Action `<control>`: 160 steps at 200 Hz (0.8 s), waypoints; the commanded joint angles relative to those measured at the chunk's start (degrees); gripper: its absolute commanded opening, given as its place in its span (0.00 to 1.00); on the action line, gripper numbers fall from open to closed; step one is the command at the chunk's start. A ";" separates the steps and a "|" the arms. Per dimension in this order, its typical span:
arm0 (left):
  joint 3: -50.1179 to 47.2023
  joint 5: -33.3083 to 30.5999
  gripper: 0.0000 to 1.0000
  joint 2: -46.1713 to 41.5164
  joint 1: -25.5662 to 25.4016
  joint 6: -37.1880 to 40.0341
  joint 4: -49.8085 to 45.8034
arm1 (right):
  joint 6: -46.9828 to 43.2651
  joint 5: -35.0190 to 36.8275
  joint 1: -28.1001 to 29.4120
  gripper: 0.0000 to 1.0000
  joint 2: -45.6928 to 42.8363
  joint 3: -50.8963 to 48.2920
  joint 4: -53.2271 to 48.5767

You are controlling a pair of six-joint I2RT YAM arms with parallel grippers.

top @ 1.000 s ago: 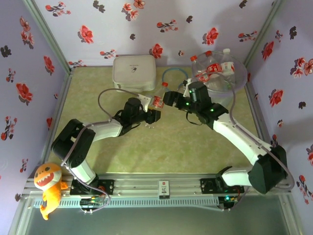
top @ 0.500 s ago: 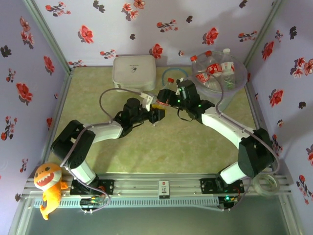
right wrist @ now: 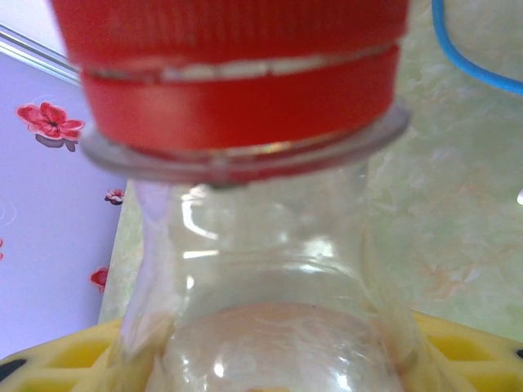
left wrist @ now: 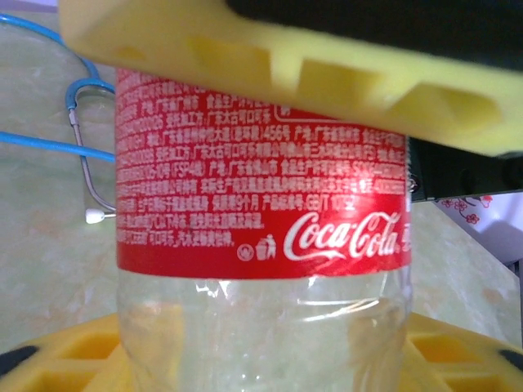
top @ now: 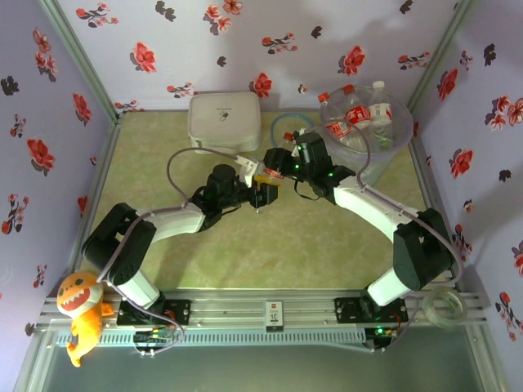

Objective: Put the plastic bottles in the bin

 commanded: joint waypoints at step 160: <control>22.13 -6.77 0.92 -6.71 -0.34 -11.66 -25.01 | -34.60 7.66 -20.36 0.26 -6.44 40.92 -34.96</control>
